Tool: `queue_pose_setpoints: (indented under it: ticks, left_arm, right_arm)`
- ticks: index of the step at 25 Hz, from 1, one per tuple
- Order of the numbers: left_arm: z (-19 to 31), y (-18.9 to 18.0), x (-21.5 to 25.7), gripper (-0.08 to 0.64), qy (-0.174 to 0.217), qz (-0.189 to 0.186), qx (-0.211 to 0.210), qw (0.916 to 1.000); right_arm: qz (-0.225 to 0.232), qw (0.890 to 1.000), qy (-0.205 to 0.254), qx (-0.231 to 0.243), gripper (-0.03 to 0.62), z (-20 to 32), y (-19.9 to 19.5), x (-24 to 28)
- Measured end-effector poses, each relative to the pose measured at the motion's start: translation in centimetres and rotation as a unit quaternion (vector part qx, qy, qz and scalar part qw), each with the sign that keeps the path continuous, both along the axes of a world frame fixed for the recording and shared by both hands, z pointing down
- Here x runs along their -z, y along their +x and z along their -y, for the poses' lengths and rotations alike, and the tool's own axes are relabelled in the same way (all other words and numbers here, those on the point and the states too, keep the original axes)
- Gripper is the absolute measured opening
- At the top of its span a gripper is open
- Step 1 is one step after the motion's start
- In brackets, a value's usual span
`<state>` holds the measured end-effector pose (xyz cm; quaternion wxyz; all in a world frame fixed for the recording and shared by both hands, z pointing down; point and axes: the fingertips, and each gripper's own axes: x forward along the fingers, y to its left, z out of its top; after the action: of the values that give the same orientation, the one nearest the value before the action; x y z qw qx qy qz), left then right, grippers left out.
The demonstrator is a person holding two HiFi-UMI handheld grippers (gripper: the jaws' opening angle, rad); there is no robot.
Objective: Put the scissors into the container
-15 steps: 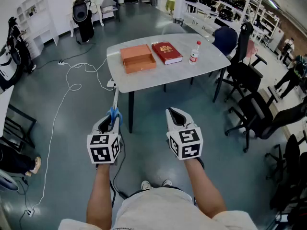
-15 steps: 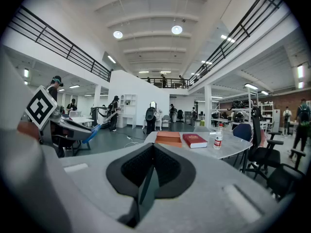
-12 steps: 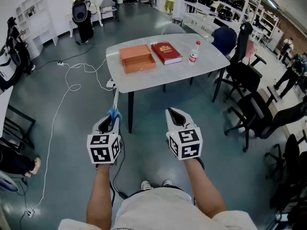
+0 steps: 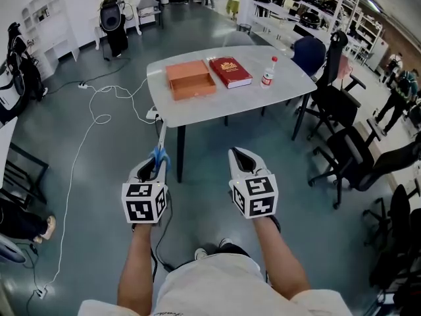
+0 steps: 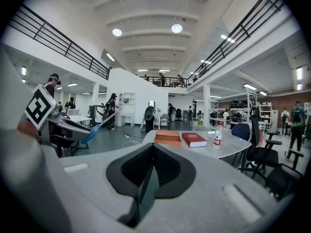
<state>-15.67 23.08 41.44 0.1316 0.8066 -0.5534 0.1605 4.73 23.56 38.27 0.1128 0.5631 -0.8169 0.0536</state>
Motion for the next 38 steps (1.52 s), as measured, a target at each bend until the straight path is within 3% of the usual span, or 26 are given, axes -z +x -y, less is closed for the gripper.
queue_pose_setpoints:
  ticks: [13,38]
  left_arm:
    - [4.5,-0.5,-1.0,0.083,-0.009,0.002,0.010,0.9999]
    - [22.6,4.2,-2.2,0.081,-0.029,0.006,0.053,0.9981]
  right_arm:
    - [0.010,1.000,-0.004,0.005,0.005,5.0,0.2,-1.0]
    - [0.017,0.998,-0.024,0.058,0.005,25.2,4.7,-2.5]
